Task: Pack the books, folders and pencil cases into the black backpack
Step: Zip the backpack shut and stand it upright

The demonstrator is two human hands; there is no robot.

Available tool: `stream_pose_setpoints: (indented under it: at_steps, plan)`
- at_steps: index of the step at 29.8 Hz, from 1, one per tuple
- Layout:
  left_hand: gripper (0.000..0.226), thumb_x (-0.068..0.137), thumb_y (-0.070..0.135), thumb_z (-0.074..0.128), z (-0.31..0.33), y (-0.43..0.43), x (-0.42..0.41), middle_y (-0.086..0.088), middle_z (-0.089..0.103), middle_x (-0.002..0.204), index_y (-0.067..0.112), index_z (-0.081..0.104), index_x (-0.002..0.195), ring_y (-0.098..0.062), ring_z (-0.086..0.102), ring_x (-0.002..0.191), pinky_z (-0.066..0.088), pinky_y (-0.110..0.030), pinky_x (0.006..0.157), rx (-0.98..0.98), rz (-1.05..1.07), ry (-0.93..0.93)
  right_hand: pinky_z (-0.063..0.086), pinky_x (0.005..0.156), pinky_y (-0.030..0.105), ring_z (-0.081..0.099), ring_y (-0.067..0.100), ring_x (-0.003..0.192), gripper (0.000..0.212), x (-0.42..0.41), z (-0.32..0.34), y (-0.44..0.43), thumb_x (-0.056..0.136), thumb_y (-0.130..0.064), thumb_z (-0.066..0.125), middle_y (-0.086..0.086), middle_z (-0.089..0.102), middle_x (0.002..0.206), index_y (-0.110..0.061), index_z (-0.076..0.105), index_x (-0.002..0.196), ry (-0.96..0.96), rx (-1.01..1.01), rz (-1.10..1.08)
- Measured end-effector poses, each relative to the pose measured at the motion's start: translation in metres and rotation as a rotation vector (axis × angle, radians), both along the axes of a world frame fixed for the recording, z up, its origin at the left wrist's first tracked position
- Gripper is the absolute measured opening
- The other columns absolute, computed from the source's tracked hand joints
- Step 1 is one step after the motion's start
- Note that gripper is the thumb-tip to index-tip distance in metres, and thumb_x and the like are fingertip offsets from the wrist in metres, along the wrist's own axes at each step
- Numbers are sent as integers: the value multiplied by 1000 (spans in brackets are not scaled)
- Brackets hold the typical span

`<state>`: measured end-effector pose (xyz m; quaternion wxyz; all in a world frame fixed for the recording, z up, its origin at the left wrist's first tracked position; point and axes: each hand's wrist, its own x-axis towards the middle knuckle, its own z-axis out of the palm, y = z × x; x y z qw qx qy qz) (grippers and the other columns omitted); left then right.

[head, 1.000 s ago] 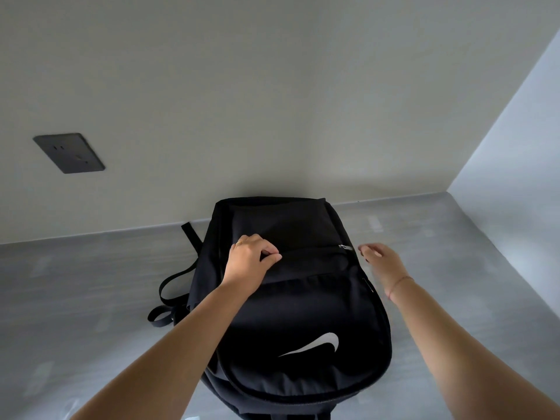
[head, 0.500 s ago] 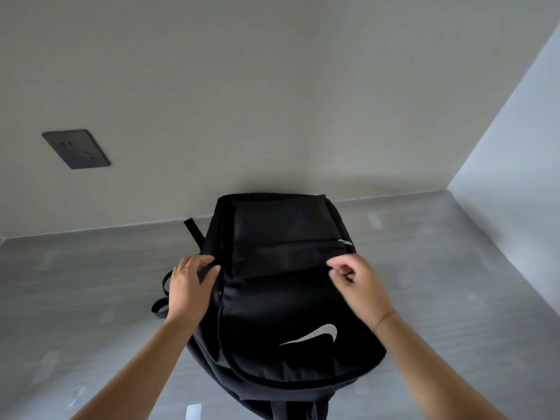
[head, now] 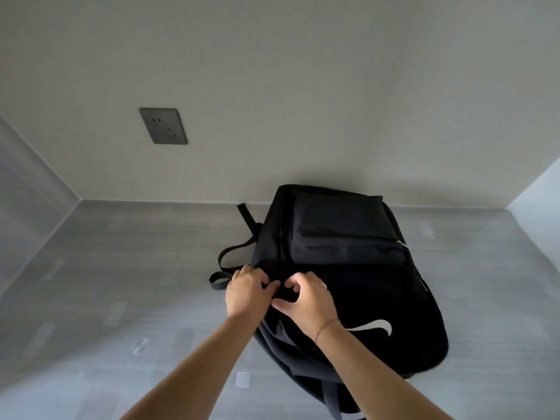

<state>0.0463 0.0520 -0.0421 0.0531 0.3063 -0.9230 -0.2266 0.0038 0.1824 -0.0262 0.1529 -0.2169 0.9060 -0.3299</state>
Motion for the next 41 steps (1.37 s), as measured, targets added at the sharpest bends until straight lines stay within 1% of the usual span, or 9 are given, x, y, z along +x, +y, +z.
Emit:
stream_pose_setpoints:
  at_steps: [5, 10, 15, 19, 24, 30, 33, 36, 41]
  plan:
    - [39, 86, 45, 58, -3, 3, -16, -10, 64, 101, 7, 64, 94, -28, 56, 102, 48, -36, 78, -43, 47, -85, 46, 89, 28, 51, 14, 101, 38, 13, -5, 3, 71, -42, 70, -6, 50, 101, -23, 56, 101, -20, 31, 22]
    - [25, 86, 26, 55, -4, 2, -24, -15, 67, 94, 2, 63, 88, -31, 60, 93, 42, -33, 66, -1, -12, -98, 47, 87, 26, 52, 11, 99, 38, 15, -5, 8, 71, -42, 70, -7, 51, 103, -26, 56, 102, -51, 15, 4]
    - [20, 84, 22, 62, 2, -21, -18, -11, 68, 79, 3, 68, 81, -25, 61, 76, 45, -32, 67, 427, -15, 39, 46, 86, 21, 52, 8, 97, 33, 17, -4, 8, 75, -36, 69, -7, 51, 102, -23, 58, 104, -67, -61, -54]
    - [23, 87, 19, 60, 15, -39, -12, -7, 52, 63, 2, 64, 71, -19, 47, 64, 39, -29, 64, 786, -9, 99, 46, 77, 17, 53, 6, 89, 19, 19, 2, -4, 79, -28, 67, -6, 54, 98, -23, 58, 94, -34, -177, -130]
    - [26, 91, 14, 55, 32, -45, -18, -2, 53, 62, 12, 60, 65, -13, 49, 58, 44, -21, 61, 950, -18, 107, 50, 74, 22, 55, 7, 86, 21, 17, 12, -24, 76, -34, 68, -10, 56, 93, -26, 57, 92, 106, -262, -178]
    - [16, 91, 13, 54, 37, -44, -18, -1, 52, 61, 6, 64, 81, -11, 48, 58, 45, -16, 58, 977, -29, 99, 51, 71, 31, 60, 12, 70, 28, 5, 21, -42, 80, -47, 63, -6, 63, 77, -19, 60, 76, 60, -152, -254]
    - [16, 91, 15, 56, 35, -45, -17, -2, 53, 64, 4, 64, 83, -11, 49, 60, 44, -13, 54, 928, -59, 100, 45, 60, 20, 58, 9, 67, 19, 2, 23, -46, 87, -34, 60, -7, 62, 74, -17, 60, 78, 2, -162, -239]
    - [19, 90, 16, 57, 29, -45, -17, -4, 55, 65, 8, 63, 73, -15, 50, 63, 45, -21, 61, 850, -65, 105, 36, 53, 14, 52, 5, 59, 19, 6, 23, -37, 89, -29, 58, -10, 56, 65, -19, 56, 73, -62, -184, -225]
    - [22, 87, 20, 59, 23, -43, -19, -3, 56, 64, 15, 63, 66, -15, 51, 63, 45, -30, 68, 810, -29, 107, 39, 54, 15, 54, 8, 59, 21, 43, 25, 3, 85, -30, 59, -6, 57, 61, -20, 56, 68, -52, -155, -153]
